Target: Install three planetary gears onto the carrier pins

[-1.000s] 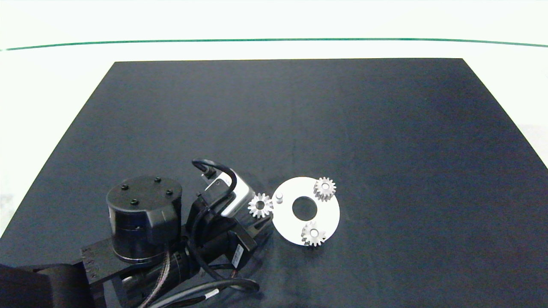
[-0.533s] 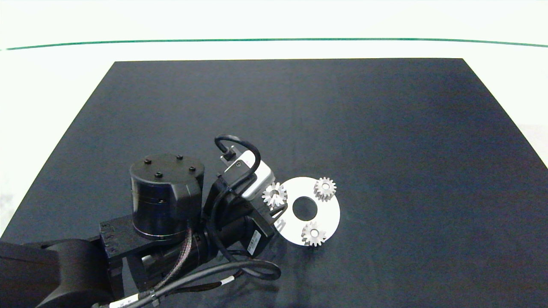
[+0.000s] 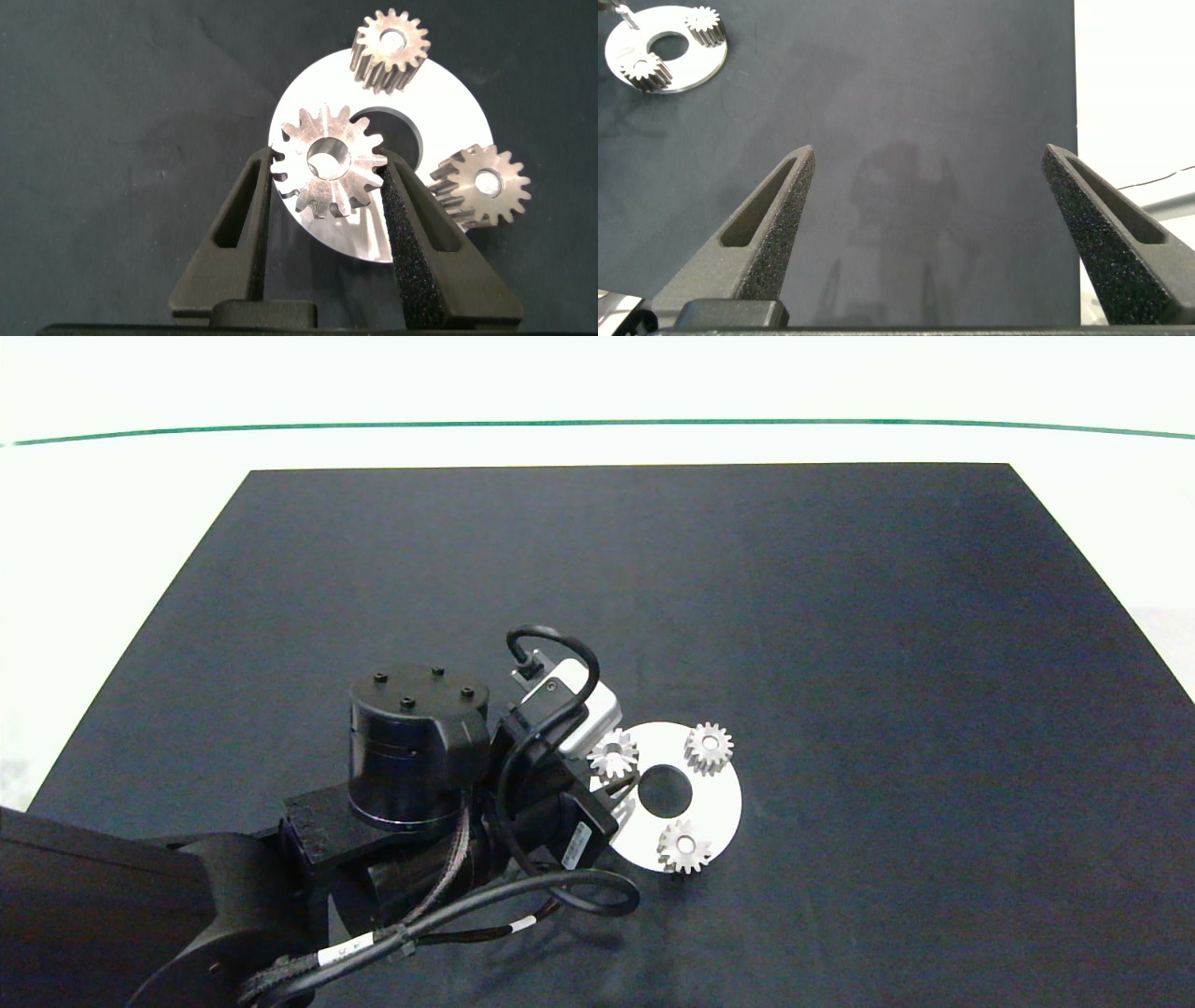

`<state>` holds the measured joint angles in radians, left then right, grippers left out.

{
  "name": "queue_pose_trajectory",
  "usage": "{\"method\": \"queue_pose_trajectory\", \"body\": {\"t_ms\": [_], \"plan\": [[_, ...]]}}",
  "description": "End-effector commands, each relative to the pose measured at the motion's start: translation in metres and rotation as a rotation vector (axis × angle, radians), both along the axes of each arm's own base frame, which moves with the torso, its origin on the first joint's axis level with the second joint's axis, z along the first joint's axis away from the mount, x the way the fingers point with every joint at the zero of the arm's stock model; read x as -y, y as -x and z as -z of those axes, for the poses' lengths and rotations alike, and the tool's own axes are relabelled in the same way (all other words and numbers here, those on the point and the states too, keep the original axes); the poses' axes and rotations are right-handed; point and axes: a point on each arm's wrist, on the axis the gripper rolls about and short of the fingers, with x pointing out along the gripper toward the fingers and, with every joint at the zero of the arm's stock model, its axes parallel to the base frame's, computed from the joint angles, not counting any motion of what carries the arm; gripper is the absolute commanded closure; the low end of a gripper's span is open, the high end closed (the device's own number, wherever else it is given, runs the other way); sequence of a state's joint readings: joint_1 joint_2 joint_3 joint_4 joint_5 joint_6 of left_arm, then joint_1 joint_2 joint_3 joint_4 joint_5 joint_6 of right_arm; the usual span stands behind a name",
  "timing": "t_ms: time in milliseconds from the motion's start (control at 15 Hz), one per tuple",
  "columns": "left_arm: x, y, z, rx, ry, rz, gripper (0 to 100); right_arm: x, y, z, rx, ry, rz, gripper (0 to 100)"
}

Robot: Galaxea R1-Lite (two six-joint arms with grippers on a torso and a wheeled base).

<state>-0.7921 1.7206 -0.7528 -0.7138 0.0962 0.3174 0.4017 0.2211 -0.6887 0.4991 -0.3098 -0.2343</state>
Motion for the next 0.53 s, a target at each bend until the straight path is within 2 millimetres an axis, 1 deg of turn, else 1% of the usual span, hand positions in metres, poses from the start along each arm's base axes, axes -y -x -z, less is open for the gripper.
{"method": "queue_pose_trajectory", "body": {"t_ms": [67,533], "plan": [[0.0020,-0.0056,0.0022,0.000,-0.003,-0.008,93,0.0003,0.0006,-0.0008,0.002,0.001,0.001,0],[-0.0031,-0.0098,0.0061,-0.012,-0.013,-0.027,93,0.0009,0.0018,-0.0003,0.008,-0.001,0.000,0]]}}
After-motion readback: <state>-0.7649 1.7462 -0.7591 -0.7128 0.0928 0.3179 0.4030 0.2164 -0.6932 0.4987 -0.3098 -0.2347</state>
